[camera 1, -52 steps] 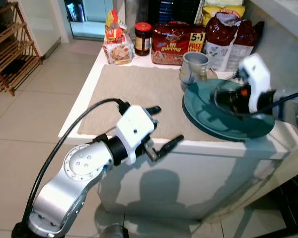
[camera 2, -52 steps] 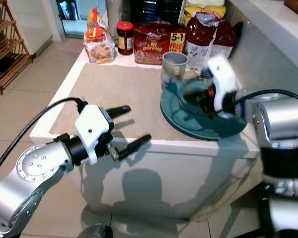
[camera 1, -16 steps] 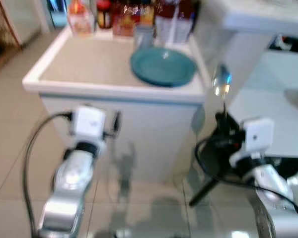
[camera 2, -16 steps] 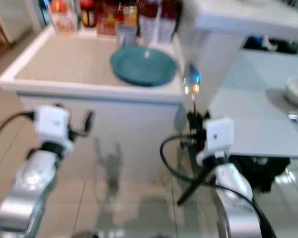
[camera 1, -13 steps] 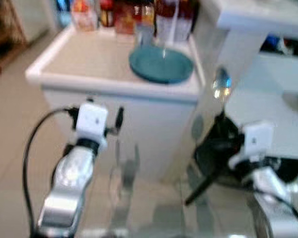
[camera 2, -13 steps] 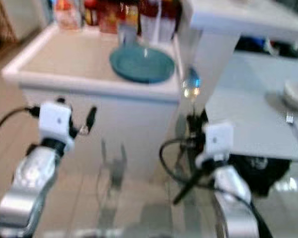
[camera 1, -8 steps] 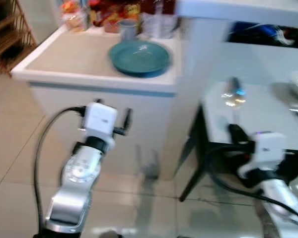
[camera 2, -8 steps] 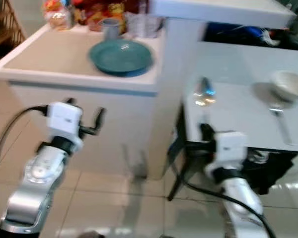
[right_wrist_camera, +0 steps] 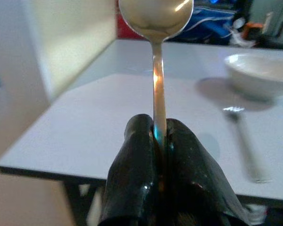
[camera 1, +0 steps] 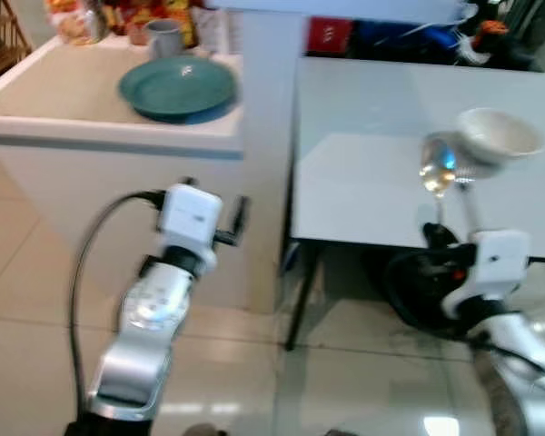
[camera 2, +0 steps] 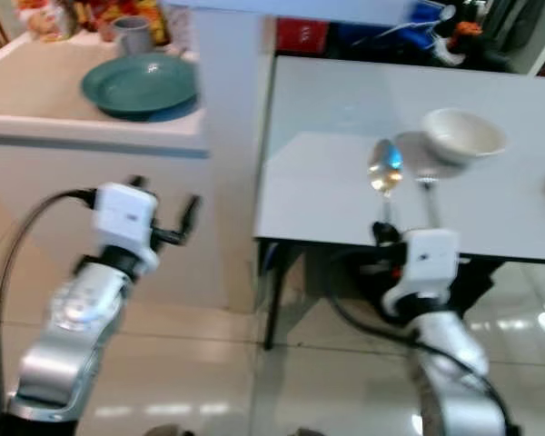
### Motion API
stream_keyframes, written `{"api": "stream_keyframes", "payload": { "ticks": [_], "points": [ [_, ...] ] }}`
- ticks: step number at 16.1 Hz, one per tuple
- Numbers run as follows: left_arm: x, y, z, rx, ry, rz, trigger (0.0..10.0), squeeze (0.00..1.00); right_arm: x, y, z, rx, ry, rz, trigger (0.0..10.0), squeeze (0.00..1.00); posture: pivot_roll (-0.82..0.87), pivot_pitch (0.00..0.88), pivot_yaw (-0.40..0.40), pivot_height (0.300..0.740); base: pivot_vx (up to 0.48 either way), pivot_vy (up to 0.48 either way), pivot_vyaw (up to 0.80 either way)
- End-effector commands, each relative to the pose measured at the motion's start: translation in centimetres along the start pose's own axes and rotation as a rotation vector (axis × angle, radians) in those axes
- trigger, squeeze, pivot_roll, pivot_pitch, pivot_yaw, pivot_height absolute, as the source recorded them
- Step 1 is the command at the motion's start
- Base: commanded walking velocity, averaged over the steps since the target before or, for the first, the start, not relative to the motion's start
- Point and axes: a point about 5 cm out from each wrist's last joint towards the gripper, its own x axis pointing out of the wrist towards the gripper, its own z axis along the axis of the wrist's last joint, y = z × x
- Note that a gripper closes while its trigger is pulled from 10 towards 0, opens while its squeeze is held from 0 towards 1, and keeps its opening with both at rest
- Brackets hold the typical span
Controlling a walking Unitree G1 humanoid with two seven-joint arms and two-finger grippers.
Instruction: Setting the table
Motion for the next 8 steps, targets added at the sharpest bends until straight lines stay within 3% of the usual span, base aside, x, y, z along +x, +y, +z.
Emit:
{"api": "stream_keyframes", "payload": {
  "ticks": [1,3,8],
  "points": [
    [0.0,0.4,0.1,0.014,-0.004,0.006,10.0,0.0,0.1,0.6,0.6,0.006,0.003,0.042,10.0,0.0,-0.01,0.067,-0.002,0.74,0.0,-0.48,0.0],
    [0.1,0.0,0.3,-0.045,-0.002,0.001,10.0,0.0,0.3,1.2,1.2,0.001,0.01,0.073,10.0,0.0,-0.01,0.07,-0.005,0.74,0.0,0.0,0.0],
    [0.2,0.1,1.1,-0.046,-0.048,-0.034,10.0,0.0,0.6,2.3,1.0,0.043,0.029,0.108,10.0,0.0,-0.01,0.066,-0.008,0.74,0.0,0.0,0.0]
  ]
}}
